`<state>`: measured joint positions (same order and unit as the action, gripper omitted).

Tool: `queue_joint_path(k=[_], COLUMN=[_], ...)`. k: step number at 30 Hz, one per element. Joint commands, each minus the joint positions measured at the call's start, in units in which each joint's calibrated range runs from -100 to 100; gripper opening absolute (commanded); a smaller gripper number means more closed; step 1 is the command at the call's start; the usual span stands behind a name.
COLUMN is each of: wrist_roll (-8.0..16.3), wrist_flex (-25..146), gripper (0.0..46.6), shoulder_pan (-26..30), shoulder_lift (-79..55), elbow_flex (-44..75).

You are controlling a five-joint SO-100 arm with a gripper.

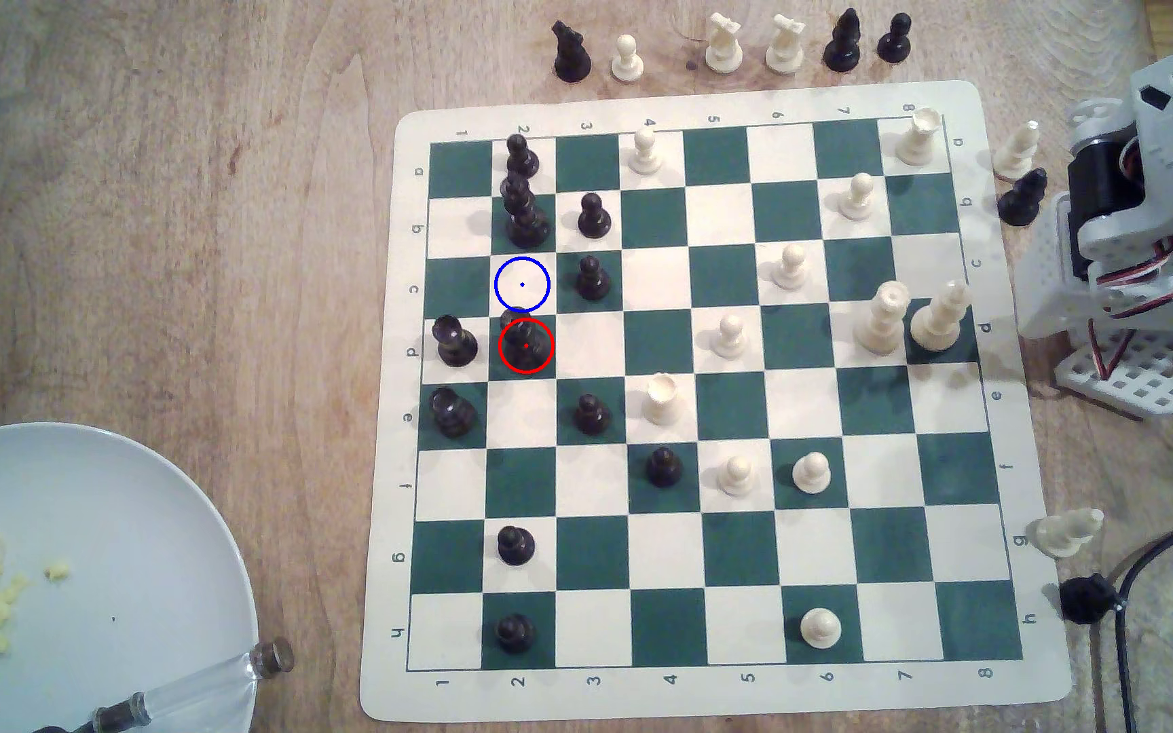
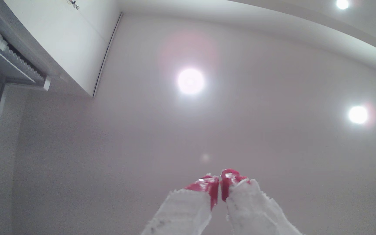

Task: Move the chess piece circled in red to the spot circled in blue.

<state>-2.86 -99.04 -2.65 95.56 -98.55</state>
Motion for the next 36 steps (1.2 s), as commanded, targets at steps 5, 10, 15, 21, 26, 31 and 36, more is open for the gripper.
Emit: queue_joint_path(k=[5, 10, 15, 21, 26, 31, 36], wrist_roll=[-0.2, -0.2, 0.1, 0.2, 0.2, 0.2, -0.1], wrist_flex=[18.5, 36.3, 60.1, 75.9, 88.1, 97.4, 100.0], gripper=[0.2, 0.2, 0.2, 0.2, 0.2, 0.2, 5.1], shoulder_pan=[3.3, 3.9, 2.8, 2.1, -0.5, -1.2, 1.8], shoulder_lift=[0.3, 0.2, 0.2, 0.3, 0.2, -8.0, -23.1], elbow_flex=[-1.3, 0.5, 4.8, 10.2, 12.2, 17.5, 25.5])
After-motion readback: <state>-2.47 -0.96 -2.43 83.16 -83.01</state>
